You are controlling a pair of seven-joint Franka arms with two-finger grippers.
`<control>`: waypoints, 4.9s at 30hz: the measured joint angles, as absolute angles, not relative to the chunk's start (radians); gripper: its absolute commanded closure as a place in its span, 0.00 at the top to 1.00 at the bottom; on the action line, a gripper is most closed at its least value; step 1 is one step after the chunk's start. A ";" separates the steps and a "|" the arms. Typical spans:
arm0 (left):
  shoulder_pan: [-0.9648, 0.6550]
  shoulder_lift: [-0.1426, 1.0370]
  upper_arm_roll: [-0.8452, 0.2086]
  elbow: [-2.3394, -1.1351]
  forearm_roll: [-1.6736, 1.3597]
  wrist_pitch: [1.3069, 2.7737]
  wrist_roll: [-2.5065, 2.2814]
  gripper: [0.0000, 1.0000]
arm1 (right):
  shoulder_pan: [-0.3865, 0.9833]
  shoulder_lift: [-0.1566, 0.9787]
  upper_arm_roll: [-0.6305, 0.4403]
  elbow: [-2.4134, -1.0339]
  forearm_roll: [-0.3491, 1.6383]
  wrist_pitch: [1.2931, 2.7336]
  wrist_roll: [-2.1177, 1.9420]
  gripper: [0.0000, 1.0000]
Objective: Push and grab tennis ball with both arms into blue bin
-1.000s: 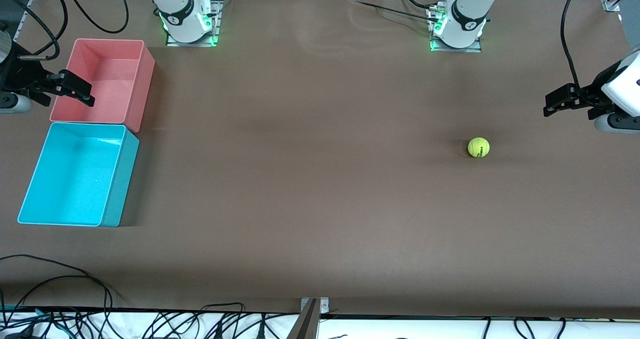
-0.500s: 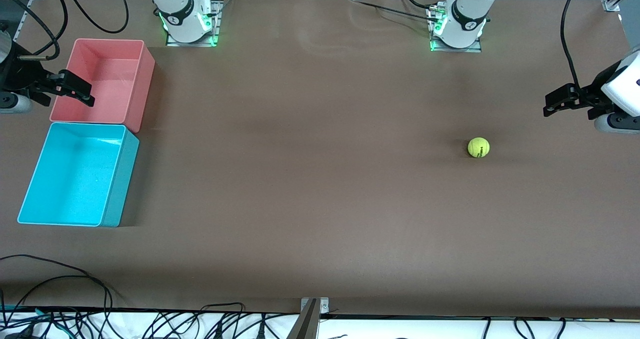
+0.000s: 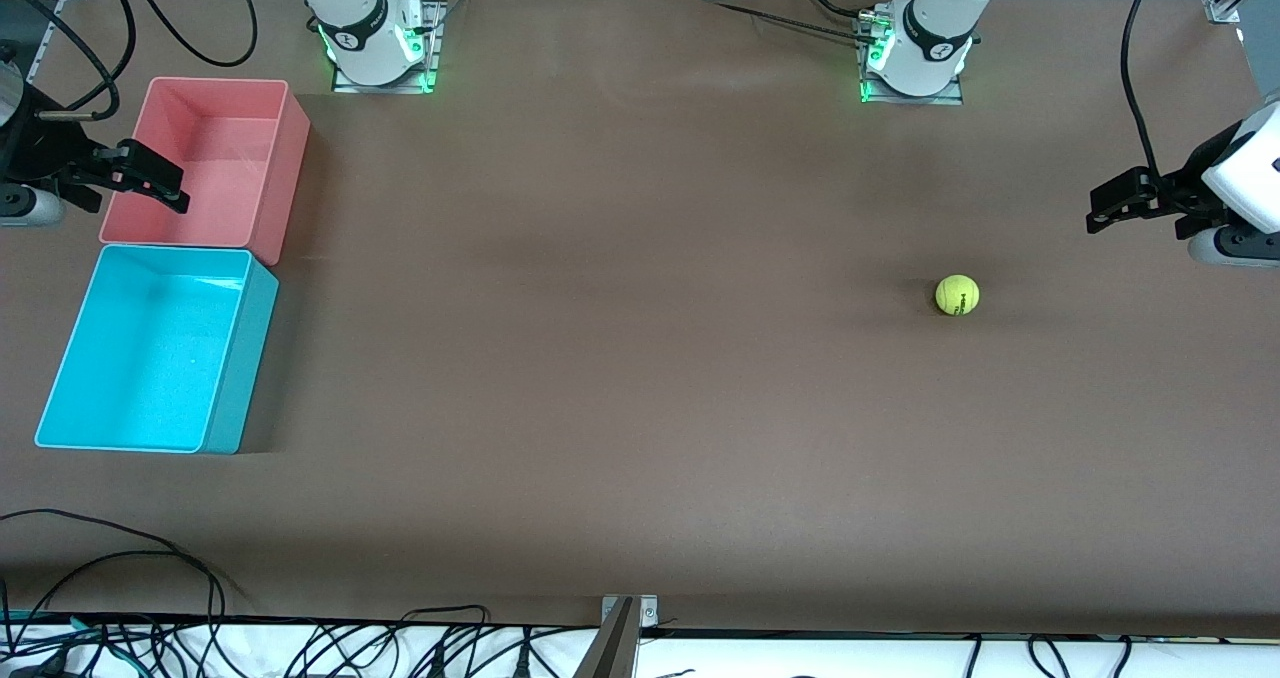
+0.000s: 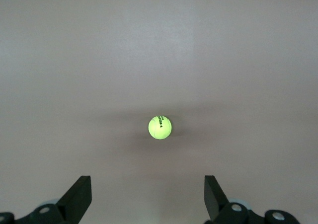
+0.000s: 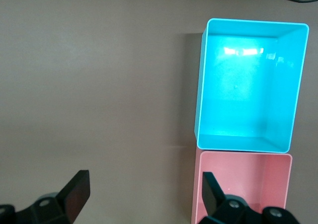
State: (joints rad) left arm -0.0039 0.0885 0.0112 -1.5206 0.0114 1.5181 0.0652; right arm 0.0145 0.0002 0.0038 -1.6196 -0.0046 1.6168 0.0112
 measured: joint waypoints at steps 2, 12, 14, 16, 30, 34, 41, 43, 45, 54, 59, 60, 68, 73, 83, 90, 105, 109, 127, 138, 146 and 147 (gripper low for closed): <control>-0.004 0.088 0.011 -1.521 0.011 1.518 0.065 1.00 | 0.015 0.000 0.004 -1.620 -0.005 1.617 0.011 1.00; -0.004 0.088 0.011 -1.521 0.011 1.518 0.065 1.00 | 0.015 0.000 0.004 -1.620 -0.005 1.617 0.011 1.00; -0.004 0.088 0.011 -1.521 0.011 1.518 0.065 1.00 | 0.015 0.000 0.004 -1.620 -0.005 1.617 0.011 1.00; -0.004 0.088 0.011 -1.521 0.011 1.518 0.065 1.00 | 0.015 0.000 0.004 -1.620 -0.005 1.617 0.011 1.00; -0.006 0.089 0.010 -1.521 0.011 1.518 0.065 1.00 | 0.015 0.000 0.004 -1.620 -0.005 1.617 0.011 1.00; -0.007 0.089 0.010 -1.521 0.011 1.518 0.065 1.00 | 0.015 0.000 0.004 -1.620 -0.005 1.616 0.011 1.00; -0.009 0.089 0.011 -1.515 0.011 1.526 0.065 1.00 | 0.015 0.000 0.004 -1.620 -0.005 1.616 0.011 1.00; -0.007 0.089 0.011 -1.511 0.011 1.529 0.064 1.00 | 0.015 0.000 0.004 -1.620 -0.005 1.616 0.011 1.00; -0.004 0.089 0.012 -1.505 0.011 1.530 0.057 0.98 | 0.015 0.000 0.004 -1.620 -0.005 1.616 0.011 1.00; 0.000 0.091 0.014 -1.493 0.011 1.530 -0.115 0.00 | 0.015 0.000 0.004 -1.620 -0.005 1.616 0.011 1.00; 0.000 0.098 0.015 -1.493 0.011 1.528 -0.190 0.00 | 0.015 0.000 0.004 -1.620 -0.005 1.616 0.011 1.00; 0.000 0.100 0.015 -1.493 0.011 1.527 -0.217 0.00 | 0.015 0.000 0.004 -1.620 -0.005 1.616 0.011 1.00; 0.001 0.126 0.016 -1.494 0.014 1.527 -0.483 0.00 | 0.015 0.000 0.004 -1.620 -0.005 1.616 0.011 1.00; 0.015 0.152 0.020 -1.495 0.015 1.527 -0.673 0.00 | 0.015 0.000 0.004 -1.620 -0.005 1.615 0.011 1.00; 0.065 0.199 0.024 -1.553 0.015 1.578 -1.021 0.00 | 0.015 0.000 0.004 -1.620 -0.005 1.614 0.011 1.00; 0.077 0.207 0.024 -1.724 0.015 1.756 -1.254 0.00 | 0.015 0.000 0.004 -1.620 -0.005 1.614 0.011 1.00; 0.114 0.204 0.025 -2.166 0.015 2.274 -1.391 0.00 | 0.015 0.000 0.004 -1.620 -0.005 1.614 0.011 1.00; 0.136 0.205 0.025 -2.258 0.015 2.400 -1.404 0.00 | 0.015 0.000 0.004 -1.620 -0.005 1.614 0.011 1.00; 0.149 0.303 0.020 -2.352 0.015 2.603 -1.478 0.00 | 0.015 0.000 0.004 -1.620 -0.005 1.613 0.011 1.00; 0.158 0.312 0.019 -2.352 0.041 2.614 -1.465 0.00 | 0.015 0.000 0.004 -1.620 -0.005 1.613 0.011 1.00; 0.260 0.312 0.023 -2.352 0.081 2.622 -1.349 0.00 | 0.015 0.000 0.004 -1.620 -0.005 1.613 0.011 1.00; 0.277 0.312 0.024 -2.351 0.082 2.625 -1.325 0.00 | 0.015 0.000 0.004 -1.620 -0.005 1.613 0.011 1.00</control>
State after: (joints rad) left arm 0.2765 0.3119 0.0237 -2.3514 0.0819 2.6255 -1.3253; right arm 0.0148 -0.0001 0.0037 -1.6196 -0.0046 1.6131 0.0112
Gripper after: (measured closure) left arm 0.991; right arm 0.000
